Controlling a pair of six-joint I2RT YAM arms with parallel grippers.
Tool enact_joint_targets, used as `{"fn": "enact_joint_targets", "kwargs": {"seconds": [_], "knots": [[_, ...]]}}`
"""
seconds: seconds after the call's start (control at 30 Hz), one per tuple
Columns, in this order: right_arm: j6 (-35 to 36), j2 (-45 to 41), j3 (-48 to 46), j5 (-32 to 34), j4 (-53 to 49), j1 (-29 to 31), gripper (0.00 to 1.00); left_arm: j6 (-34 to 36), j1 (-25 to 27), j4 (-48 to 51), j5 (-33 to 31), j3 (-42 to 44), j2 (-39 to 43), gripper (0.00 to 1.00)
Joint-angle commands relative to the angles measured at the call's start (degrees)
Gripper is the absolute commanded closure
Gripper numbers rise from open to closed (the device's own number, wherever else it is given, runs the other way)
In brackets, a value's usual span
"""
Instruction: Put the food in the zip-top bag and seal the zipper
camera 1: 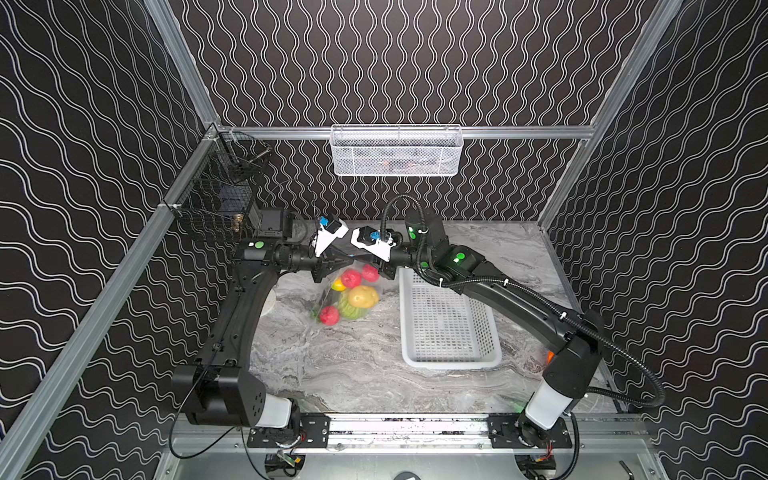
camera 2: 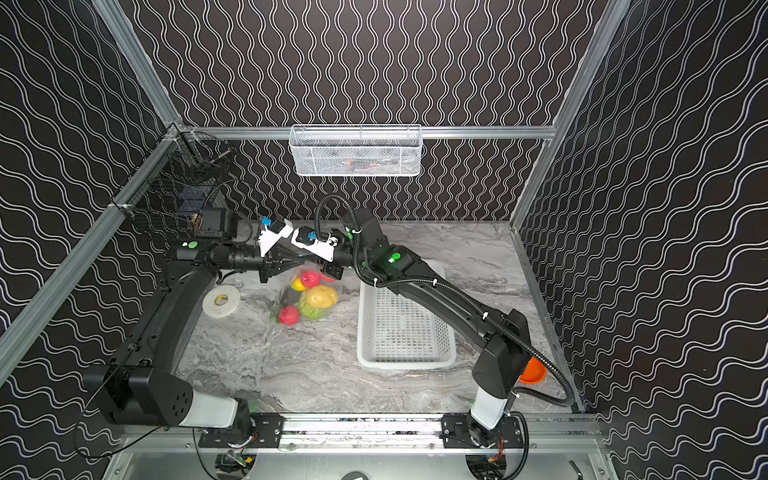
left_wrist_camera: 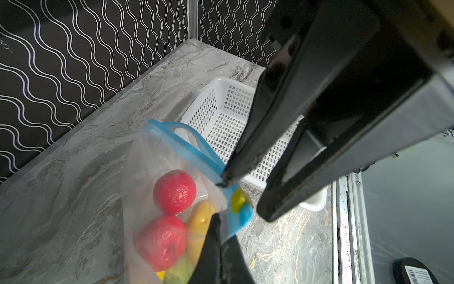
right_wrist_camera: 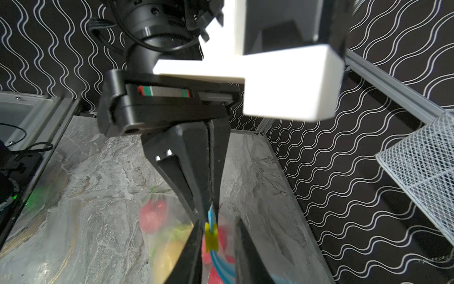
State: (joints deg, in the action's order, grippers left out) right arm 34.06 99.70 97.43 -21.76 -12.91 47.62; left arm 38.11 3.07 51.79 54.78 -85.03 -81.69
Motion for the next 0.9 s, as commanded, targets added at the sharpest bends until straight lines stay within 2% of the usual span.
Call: {"fn": "enact_joint_targets", "kwargs": {"seconds": [0.0,0.2,0.43,0.7,0.73,0.8,0.87], "knots": [[0.9,0.3,0.7,-2.0,-1.2,0.0,0.77,0.8,0.1,-0.2,1.2,0.1,0.7,1.0],[0.7,0.2,0.2,-2.1,-1.6,-0.1,0.77,0.7,0.1,-0.5,1.2,0.4,0.9,1.0],[0.8,0.5,0.3,-1.9,-1.4,-0.1,0.85,0.3,0.1,-1.1,1.4,0.8,0.7,1.0],[0.9,1.4,0.7,-1.2,-1.2,-0.1,0.83,-0.1,0.1,-1.3,1.5,0.5,0.7,1.0],[0.9,1.5,0.8,-1.0,-1.2,-0.1,0.84,0.0,0.1,-1.2,1.5,0.5,0.7,1.0],[0.8,1.5,0.9,-0.5,-1.0,0.0,0.93,0.0,0.1,-1.1,1.5,0.4,0.7,1.0],[0.5,0.8,0.0,-0.5,0.1,-0.1,0.94,0.1,0.1,-1.2,1.4,0.6,0.7,1.0]]}}
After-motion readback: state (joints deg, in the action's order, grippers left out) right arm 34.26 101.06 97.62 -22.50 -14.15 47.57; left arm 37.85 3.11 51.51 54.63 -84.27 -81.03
